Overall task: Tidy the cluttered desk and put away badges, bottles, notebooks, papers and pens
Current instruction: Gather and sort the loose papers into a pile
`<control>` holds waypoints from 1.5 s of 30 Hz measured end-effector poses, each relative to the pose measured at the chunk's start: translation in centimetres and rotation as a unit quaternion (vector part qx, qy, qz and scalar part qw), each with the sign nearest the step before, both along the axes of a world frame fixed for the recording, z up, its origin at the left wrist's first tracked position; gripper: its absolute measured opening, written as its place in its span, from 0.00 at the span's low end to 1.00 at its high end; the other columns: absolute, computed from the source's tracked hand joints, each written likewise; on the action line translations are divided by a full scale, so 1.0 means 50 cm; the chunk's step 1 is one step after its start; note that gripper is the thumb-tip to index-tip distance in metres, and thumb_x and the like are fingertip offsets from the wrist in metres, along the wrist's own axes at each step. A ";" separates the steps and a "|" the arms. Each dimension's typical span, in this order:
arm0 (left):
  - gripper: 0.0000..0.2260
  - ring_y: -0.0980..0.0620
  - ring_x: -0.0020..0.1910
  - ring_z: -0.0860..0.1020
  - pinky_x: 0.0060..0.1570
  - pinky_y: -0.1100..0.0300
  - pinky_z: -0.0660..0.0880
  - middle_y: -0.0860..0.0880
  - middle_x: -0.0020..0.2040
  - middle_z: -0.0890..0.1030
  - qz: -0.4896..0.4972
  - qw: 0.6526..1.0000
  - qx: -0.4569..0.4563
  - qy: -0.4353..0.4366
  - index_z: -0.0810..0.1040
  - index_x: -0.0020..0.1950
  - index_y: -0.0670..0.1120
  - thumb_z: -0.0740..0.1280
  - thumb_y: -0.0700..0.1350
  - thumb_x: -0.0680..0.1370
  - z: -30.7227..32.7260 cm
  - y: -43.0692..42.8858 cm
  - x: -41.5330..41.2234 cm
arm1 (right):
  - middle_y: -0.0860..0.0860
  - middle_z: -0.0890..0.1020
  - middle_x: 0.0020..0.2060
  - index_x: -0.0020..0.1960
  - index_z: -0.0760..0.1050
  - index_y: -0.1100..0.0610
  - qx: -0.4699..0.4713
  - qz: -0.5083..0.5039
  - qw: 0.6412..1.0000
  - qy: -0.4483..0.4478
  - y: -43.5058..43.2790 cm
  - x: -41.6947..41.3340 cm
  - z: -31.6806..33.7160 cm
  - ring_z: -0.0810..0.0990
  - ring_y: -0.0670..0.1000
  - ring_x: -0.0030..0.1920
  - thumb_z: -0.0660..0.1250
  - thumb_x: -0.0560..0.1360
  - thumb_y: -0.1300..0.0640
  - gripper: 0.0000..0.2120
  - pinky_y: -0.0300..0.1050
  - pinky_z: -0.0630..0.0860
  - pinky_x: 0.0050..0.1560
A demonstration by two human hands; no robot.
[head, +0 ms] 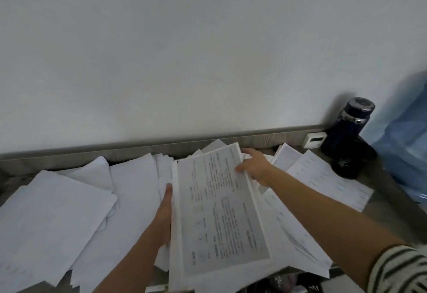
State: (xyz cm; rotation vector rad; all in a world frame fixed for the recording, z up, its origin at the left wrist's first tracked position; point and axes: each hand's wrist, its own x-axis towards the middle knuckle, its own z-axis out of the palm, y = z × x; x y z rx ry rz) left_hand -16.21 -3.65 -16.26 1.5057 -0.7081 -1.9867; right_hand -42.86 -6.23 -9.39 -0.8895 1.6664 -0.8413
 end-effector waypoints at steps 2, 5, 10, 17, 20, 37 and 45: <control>0.28 0.39 0.55 0.81 0.60 0.40 0.75 0.41 0.56 0.83 -0.017 0.999 -0.038 -0.035 0.80 0.61 0.47 0.67 0.67 0.71 0.012 0.006 -0.005 | 0.61 0.79 0.58 0.74 0.64 0.56 0.019 -0.041 0.999 -0.021 0.008 0.025 -0.050 0.80 0.59 0.52 0.68 0.73 0.72 0.33 0.56 0.79 0.53; 0.21 0.41 0.46 0.84 0.47 0.45 0.81 0.40 0.48 0.85 -0.016 0.992 -0.071 -0.102 0.81 0.59 0.39 0.77 0.46 0.70 -0.006 0.005 -0.011 | 0.60 0.76 0.62 0.74 0.64 0.56 0.034 -0.015 0.998 -0.055 0.027 0.031 -0.072 0.78 0.57 0.54 0.67 0.75 0.71 0.31 0.50 0.76 0.52; 0.21 0.39 0.47 0.83 0.51 0.39 0.79 0.38 0.51 0.84 0.006 0.988 -0.081 -0.133 0.80 0.60 0.37 0.78 0.39 0.68 -0.029 0.001 -0.019 | 0.57 0.80 0.58 0.69 0.71 0.57 -0.034 -0.199 0.979 0.006 0.080 -0.093 -0.071 0.79 0.55 0.52 0.70 0.74 0.65 0.24 0.47 0.75 0.51; 0.19 0.39 0.48 0.82 0.53 0.40 0.78 0.37 0.53 0.82 -0.025 0.986 -0.113 -0.123 0.78 0.60 0.35 0.75 0.36 0.71 -0.020 -0.062 -0.047 | 0.57 0.71 0.69 0.75 0.61 0.55 -0.035 -0.596 0.796 -0.103 0.234 -0.317 -0.068 0.72 0.59 0.66 0.65 0.78 0.60 0.27 0.48 0.70 0.64; 0.19 0.39 0.49 0.81 0.53 0.41 0.78 0.38 0.52 0.82 -0.048 0.982 -0.126 -0.131 0.78 0.61 0.36 0.75 0.38 0.71 -0.024 -0.077 -0.067 | 0.59 0.76 0.65 0.71 0.68 0.58 0.013 -0.584 0.799 -0.145 0.264 -0.330 -0.083 0.78 0.61 0.61 0.69 0.75 0.61 0.25 0.55 0.77 0.60; 0.18 0.40 0.45 0.82 0.47 0.47 0.80 0.39 0.48 0.83 -0.059 0.978 -0.141 -0.143 0.79 0.59 0.37 0.76 0.40 0.71 -0.037 -0.076 -0.063 | 0.57 0.80 0.54 0.62 0.73 0.63 0.034 -0.374 0.927 -0.011 0.241 -0.191 -0.067 0.79 0.57 0.51 0.71 0.75 0.61 0.17 0.50 0.78 0.45; 0.15 0.39 0.43 0.83 0.43 0.46 0.81 0.39 0.47 0.84 -0.071 0.974 -0.147 -0.158 0.80 0.56 0.38 0.76 0.41 0.71 -0.037 -0.072 -0.061 | 0.53 0.81 0.45 0.52 0.77 0.58 -0.054 -0.250 0.897 0.360 0.212 -0.137 0.027 0.80 0.55 0.46 0.62 0.80 0.49 0.13 0.50 0.77 0.48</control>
